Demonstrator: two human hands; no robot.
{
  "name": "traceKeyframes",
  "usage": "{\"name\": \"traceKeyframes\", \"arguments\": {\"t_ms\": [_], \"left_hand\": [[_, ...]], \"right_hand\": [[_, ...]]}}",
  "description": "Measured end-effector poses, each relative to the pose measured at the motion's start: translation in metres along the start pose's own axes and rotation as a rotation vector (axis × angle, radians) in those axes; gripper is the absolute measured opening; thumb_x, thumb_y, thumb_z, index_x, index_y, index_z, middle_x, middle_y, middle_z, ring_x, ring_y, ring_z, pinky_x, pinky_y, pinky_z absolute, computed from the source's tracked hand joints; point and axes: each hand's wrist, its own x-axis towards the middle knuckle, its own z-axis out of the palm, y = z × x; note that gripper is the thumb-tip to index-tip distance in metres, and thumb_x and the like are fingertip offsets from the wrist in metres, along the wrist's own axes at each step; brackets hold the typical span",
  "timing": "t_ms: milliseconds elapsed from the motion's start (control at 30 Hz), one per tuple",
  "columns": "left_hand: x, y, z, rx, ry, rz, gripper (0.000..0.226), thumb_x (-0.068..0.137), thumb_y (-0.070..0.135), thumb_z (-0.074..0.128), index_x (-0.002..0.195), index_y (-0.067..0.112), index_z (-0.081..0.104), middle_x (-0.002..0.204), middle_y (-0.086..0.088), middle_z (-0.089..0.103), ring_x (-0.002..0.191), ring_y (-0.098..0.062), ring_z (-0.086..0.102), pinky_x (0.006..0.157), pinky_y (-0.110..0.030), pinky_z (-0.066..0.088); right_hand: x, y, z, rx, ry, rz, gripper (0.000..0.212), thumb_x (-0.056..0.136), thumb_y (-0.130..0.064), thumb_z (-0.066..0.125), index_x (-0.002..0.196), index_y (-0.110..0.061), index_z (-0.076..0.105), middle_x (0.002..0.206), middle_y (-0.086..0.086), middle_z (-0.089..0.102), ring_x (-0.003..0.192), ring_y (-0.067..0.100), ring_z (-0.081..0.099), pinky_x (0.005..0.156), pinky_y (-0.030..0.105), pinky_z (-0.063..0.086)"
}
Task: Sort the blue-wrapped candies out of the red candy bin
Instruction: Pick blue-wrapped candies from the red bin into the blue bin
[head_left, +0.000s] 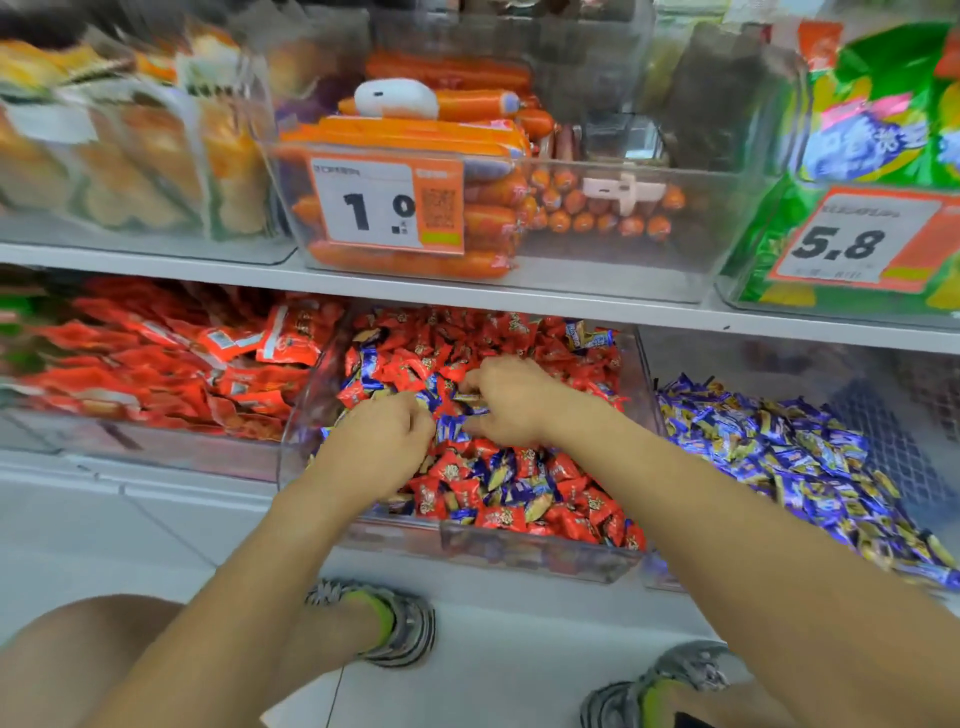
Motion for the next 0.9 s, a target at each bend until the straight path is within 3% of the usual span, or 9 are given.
{"name": "traceKeyframes", "arguments": {"t_ms": [100,200,300,367,433,533,600,800,900], "left_hand": [[0.012,-0.008,0.003,0.159,0.01,0.048,0.017,0.097,0.024,0.051,0.093,0.012,0.061,0.087,-0.007,0.062,0.081,-0.03,0.06,0.071,-0.042,0.048],[0.023,-0.016,0.007,0.212,-0.054,0.05,0.029,0.091,0.002,0.053,0.115,0.014,0.065,0.112,-0.01,0.057,0.099,-0.032,0.06,0.082,-0.038,0.047],[0.023,-0.015,0.008,0.128,-0.078,0.009,0.029,0.095,0.009,0.054,0.122,0.013,0.063,0.121,-0.012,0.056,0.105,-0.028,0.056,0.087,-0.033,0.043],[0.019,-0.014,0.008,0.041,-0.1,-0.003,0.028,0.096,0.026,0.057,0.119,0.011,0.063,0.12,-0.012,0.057,0.104,-0.022,0.053,0.081,-0.028,0.037],[0.013,-0.014,0.008,-0.07,-0.109,-0.015,0.044,0.09,0.047,0.061,0.12,0.014,0.062,0.123,-0.006,0.058,0.11,-0.016,0.053,0.086,-0.027,0.038],[0.004,-0.007,0.008,-0.124,-0.115,0.028,0.067,0.077,0.063,0.067,0.128,0.021,0.055,0.123,0.003,0.054,0.117,-0.013,0.048,0.09,-0.026,0.038],[0.002,0.001,0.01,-0.102,-0.163,0.084,0.073,0.07,0.062,0.074,0.131,0.028,0.053,0.119,0.006,0.052,0.112,-0.011,0.048,0.089,-0.026,0.039],[0.005,0.013,0.011,-0.084,-0.144,0.153,0.023,0.082,0.033,0.076,0.102,0.025,0.069,0.091,0.009,0.065,0.086,-0.012,0.061,0.08,-0.033,0.049],[0.009,0.009,0.007,-0.135,-0.108,0.156,0.014,0.085,0.031,0.073,0.082,0.02,0.064,0.079,0.005,0.064,0.079,-0.016,0.061,0.08,-0.037,0.051]], "right_hand": [[0.008,-0.005,0.005,-0.029,-0.095,-0.023,0.095,0.079,-0.058,0.071,0.154,-0.02,0.026,0.136,0.014,0.049,0.123,0.035,0.049,0.103,0.043,0.042],[0.017,-0.008,0.007,0.025,-0.094,-0.014,0.105,0.071,-0.052,0.08,0.154,-0.024,0.022,0.135,0.013,0.05,0.119,0.035,0.052,0.098,0.041,0.047],[0.022,-0.008,0.008,0.062,-0.036,-0.043,0.084,0.073,-0.038,0.082,0.143,-0.023,0.037,0.113,0.008,0.062,0.103,0.031,0.057,0.079,0.035,0.046],[0.017,-0.003,0.014,0.201,-0.028,-0.064,0.046,0.077,-0.024,0.078,0.112,-0.036,0.051,0.081,-0.004,0.055,0.08,0.023,0.052,0.07,0.032,0.037],[0.009,0.006,0.016,0.36,-0.026,-0.068,0.042,0.078,-0.021,0.077,0.08,-0.041,0.041,0.071,-0.014,0.04,0.066,0.011,0.042,0.069,0.031,0.033],[-0.007,0.017,0.01,0.451,-0.02,-0.067,0.027,0.078,-0.03,0.08,0.093,-0.029,0.058,0.082,-0.011,0.051,0.075,0.011,0.049,0.069,0.031,0.038],[-0.022,0.021,0.003,0.461,-0.012,-0.06,0.038,0.075,-0.035,0.084,0.106,-0.025,0.065,0.088,-0.013,0.056,0.08,0.006,0.052,0.071,0.025,0.039],[-0.064,0.039,-0.012,0.469,0.007,-0.021,0.053,0.066,-0.037,0.09,0.114,-0.037,0.067,0.11,-0.016,0.064,0.101,0.003,0.059,0.087,0.026,0.045],[-0.078,0.048,-0.013,0.478,0.093,-0.015,0.047,0.068,-0.03,0.09,0.11,-0.033,0.07,0.103,-0.022,0.063,0.086,-0.016,0.054,0.078,0.012,0.038]]}}
